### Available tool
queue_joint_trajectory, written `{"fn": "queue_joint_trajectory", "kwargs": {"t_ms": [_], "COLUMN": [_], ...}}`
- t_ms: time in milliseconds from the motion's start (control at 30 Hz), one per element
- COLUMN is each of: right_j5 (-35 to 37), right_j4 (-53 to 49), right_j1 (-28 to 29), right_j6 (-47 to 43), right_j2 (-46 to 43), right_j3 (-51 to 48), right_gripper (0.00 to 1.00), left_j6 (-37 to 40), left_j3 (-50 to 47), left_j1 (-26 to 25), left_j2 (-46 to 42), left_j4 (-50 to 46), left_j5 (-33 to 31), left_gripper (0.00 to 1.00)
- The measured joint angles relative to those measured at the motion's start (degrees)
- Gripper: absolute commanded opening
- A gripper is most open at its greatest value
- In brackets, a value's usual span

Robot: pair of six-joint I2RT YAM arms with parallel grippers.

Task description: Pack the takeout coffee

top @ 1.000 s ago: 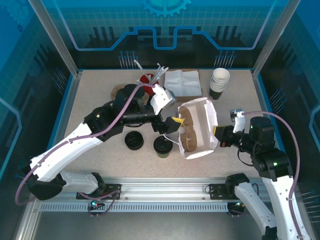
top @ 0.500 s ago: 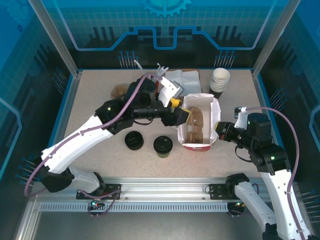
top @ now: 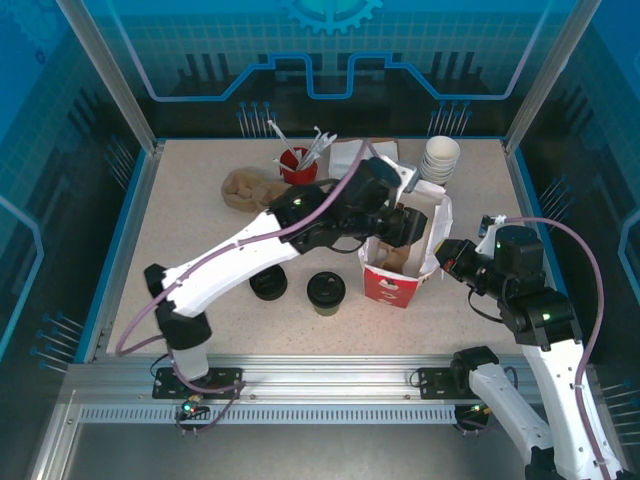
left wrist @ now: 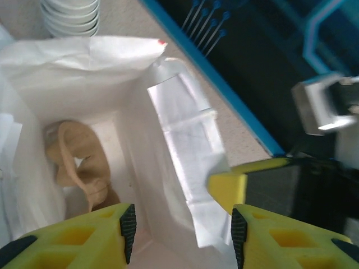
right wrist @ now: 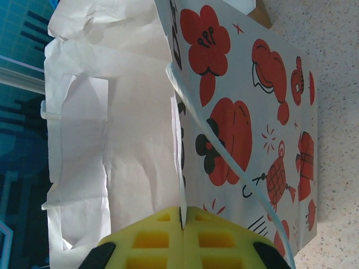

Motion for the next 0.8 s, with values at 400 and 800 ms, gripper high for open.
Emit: {"fn": "queue_joint_trajectory", "kwargs": {"t_ms": [400,800], "right_j5": [1.16,2.75], "right_j4": [-0.09,-3.43], "right_j1": [0.37,-1.05], "right_j6": [1.6,-3.04], "right_j2": [-1.57,2.99], "right_j3": [-1.68,2.14], "right_gripper": [0.11,0.4], "left_j6": [-4.17,-5.46], "left_j3": [2.64,-5.14], "left_j1": [-0.35,-0.33], "left_j2": [9.73,9.73], "left_j4": [-10.34,-7.1], "left_j5": [-6.62,-5.95], "left_gripper": [0.47,0.45]}}
